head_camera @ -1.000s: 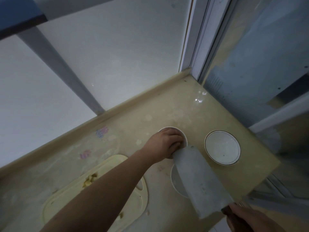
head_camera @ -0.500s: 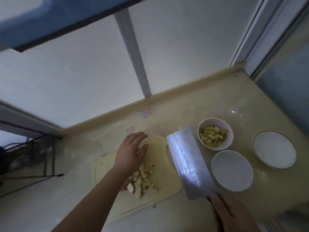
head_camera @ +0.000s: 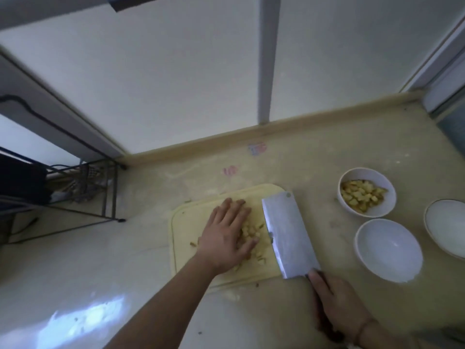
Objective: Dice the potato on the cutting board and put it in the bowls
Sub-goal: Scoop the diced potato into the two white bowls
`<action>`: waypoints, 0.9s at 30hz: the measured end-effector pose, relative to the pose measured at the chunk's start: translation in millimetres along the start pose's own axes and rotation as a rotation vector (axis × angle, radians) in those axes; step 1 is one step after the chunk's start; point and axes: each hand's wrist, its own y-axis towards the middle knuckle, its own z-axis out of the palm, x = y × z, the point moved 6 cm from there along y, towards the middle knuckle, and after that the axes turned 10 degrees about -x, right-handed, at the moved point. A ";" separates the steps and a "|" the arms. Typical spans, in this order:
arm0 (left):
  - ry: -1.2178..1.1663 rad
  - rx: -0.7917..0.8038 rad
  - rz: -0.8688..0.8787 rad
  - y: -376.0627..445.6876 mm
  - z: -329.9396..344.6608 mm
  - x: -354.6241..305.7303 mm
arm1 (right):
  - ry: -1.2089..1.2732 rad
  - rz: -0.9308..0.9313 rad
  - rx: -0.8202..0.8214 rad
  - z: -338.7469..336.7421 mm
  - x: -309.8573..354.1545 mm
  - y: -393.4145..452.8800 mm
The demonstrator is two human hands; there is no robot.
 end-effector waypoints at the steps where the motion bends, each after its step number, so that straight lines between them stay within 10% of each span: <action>1: 0.031 0.013 -0.011 -3.9 2.4 -3.2 | -0.035 -0.007 0.028 2.0 3.2 1.1; 14: 0.119 0.016 -0.098 -9.7 10.9 -11.3 | -0.338 -0.184 0.297 58.9 50.1 1.3; 27: -0.039 -0.056 -0.058 -2.8 11.4 -31.5 | -0.024 -0.184 0.292 69.1 44.0 -5.8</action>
